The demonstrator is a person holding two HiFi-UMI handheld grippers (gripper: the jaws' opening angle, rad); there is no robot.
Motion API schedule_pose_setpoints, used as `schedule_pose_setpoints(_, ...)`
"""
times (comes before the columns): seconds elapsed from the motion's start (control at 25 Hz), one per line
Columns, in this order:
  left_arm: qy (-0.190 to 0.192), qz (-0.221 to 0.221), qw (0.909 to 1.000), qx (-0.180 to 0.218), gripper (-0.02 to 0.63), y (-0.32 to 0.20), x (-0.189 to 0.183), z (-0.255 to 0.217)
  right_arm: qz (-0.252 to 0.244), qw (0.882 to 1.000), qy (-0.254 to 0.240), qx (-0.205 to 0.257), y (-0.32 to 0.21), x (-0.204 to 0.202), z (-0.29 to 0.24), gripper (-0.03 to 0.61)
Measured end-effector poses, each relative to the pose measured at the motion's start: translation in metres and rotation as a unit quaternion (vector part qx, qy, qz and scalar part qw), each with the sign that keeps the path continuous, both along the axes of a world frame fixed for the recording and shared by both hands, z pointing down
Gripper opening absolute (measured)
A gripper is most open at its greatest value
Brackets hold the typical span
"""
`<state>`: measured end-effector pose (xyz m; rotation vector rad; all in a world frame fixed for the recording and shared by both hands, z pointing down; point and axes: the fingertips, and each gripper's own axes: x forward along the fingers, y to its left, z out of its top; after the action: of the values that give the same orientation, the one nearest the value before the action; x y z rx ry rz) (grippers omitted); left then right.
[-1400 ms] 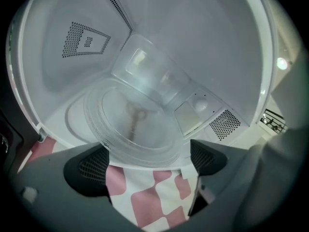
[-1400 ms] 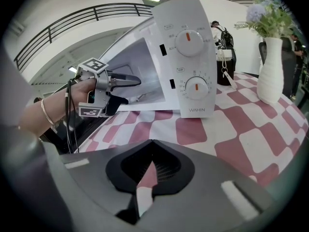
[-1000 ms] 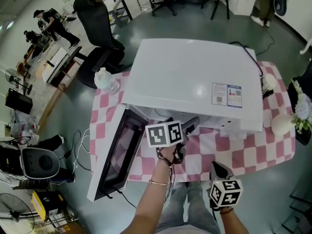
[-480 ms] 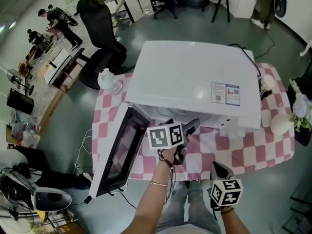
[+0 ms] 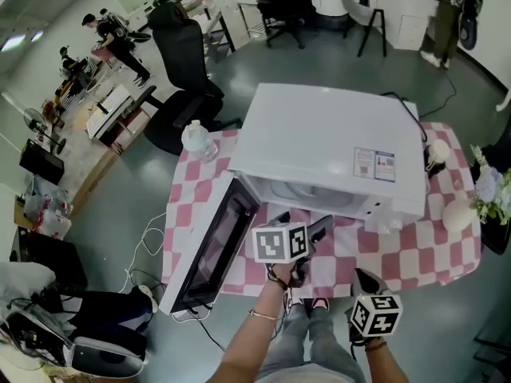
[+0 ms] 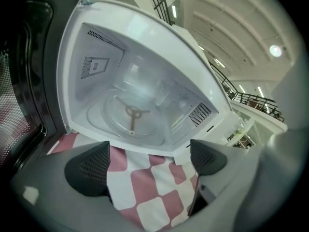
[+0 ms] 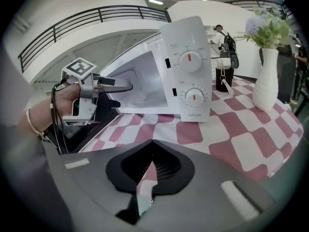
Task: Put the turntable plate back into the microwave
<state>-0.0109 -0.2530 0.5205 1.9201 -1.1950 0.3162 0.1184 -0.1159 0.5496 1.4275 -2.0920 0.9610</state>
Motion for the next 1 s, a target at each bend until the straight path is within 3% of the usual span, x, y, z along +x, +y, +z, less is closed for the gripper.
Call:
schedule_pose_setpoints(0.24,-0.031,-0.017,0.9988,0.034,0.478,0.017,-0.014,-0.03,-0.008,1.0,0.0,0.027,-0.01,-0.003,-0.026,0.009)
schedule_pose_setpoints(0.56,-0.105,-0.05,0.9881,0.1,0.288,0.046,-0.038,-0.069,-0.039,0.997,-0.009,0.065,-0.022,-0.024,-0.064,0.009)
schedule_pose_setpoints(0.92,-0.122,-0.085,0.9777,0.148,0.126,0.076,-0.067,-0.1,-0.066,0.991,-0.013,0.112,-0.03,-0.045,-0.106,0.009)
schedule_pose_setpoints(1.0,-0.126,-0.091,0.9753,0.157,0.064,0.08,-0.074,-0.104,-0.066,0.99,-0.012,0.125,-0.032,-0.045,-0.116,0.009)
